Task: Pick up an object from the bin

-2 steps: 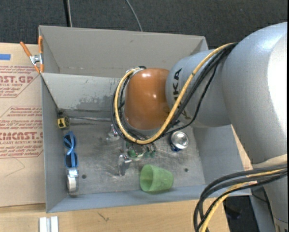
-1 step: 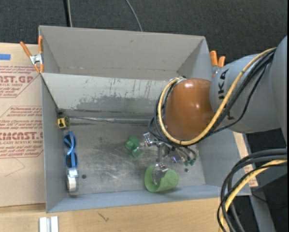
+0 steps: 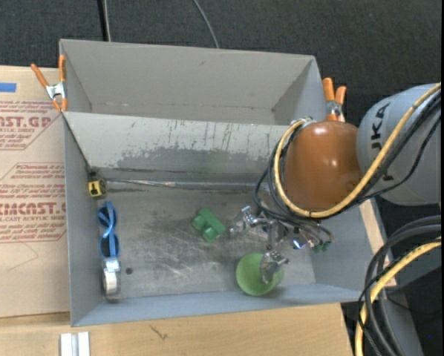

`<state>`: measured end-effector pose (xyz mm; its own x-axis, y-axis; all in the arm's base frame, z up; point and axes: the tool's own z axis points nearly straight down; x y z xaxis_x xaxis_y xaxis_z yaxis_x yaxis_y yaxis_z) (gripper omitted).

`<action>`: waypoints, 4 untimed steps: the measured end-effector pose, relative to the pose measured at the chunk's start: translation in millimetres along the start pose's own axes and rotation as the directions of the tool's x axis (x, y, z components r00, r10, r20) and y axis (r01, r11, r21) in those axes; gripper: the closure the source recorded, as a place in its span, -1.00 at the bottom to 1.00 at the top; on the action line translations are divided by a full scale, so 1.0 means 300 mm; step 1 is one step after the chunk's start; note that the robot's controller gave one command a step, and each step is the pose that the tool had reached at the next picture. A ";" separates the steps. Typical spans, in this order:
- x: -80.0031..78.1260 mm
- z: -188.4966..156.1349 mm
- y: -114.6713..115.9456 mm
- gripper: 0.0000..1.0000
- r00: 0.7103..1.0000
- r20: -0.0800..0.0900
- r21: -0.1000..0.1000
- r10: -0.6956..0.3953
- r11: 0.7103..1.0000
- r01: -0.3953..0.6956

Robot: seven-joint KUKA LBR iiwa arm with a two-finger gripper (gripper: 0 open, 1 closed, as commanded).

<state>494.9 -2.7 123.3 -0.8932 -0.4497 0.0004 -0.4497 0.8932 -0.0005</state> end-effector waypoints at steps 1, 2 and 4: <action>-0.037 0.009 -0.012 -1.00 0.999 0.023 0.005 -0.035 0.999 0.035; -0.020 0.022 -0.039 -1.00 0.990 0.013 0.018 -0.138 0.990 0.138; 0.082 -0.092 -0.070 1.00 0.824 0.003 0.003 -0.567 0.824 0.567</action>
Offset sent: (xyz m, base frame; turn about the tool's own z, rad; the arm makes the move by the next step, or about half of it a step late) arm 0.0110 -0.0228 -0.0533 -0.0737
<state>482.3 -32.4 150.8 -0.4809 -0.8768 -0.0027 -0.8768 0.4809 -0.0029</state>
